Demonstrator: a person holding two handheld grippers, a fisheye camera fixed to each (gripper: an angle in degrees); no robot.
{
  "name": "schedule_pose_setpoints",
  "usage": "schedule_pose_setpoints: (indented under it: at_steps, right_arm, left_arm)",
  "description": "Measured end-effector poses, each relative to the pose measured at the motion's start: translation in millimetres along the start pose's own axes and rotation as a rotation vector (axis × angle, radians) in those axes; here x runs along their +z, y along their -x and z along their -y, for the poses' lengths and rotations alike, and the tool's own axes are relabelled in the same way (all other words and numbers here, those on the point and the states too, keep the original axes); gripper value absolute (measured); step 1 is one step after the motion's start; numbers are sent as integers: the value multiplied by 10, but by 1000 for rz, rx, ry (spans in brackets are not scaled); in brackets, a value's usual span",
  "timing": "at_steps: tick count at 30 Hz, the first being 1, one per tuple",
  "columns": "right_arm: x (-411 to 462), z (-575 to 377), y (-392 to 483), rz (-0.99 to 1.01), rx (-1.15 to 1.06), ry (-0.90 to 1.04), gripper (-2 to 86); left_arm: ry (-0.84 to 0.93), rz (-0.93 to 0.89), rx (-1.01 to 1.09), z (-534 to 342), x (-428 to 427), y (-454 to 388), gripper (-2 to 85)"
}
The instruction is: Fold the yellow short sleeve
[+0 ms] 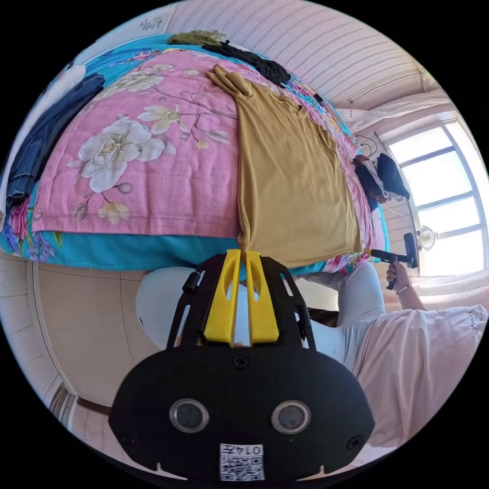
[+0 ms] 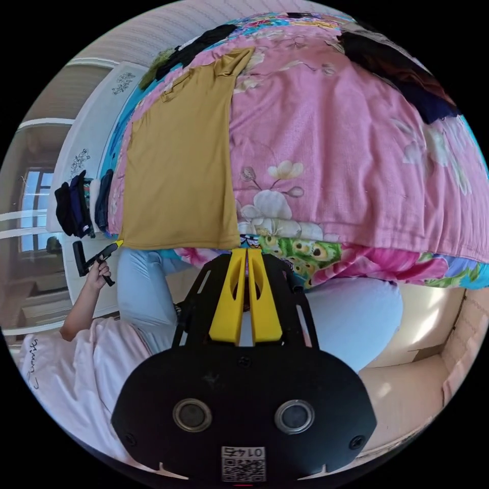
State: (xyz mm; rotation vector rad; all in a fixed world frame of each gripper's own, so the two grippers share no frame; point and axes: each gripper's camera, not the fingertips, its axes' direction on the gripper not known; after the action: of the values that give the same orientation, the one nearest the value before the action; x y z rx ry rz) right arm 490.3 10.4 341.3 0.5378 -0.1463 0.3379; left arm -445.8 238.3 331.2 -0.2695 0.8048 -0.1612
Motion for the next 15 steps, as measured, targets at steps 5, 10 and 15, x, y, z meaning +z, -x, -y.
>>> schedule_pose_setpoints:
  at_steps: [5, 10, 15]
  right_arm:
    - [137, 215, 138, 7, 14, -18, 94]
    - [308, 320, 133, -4, 22, 27, 44]
    - [292, 232, 87, 32, 14, 90, 10]
  left_arm:
    - [-5, 1, -13, -108, 196, 127, -9]
    - [27, 30, -10, -206, 453, 240, -9]
    - [91, 29, 10, -406, 760, 348, -9]
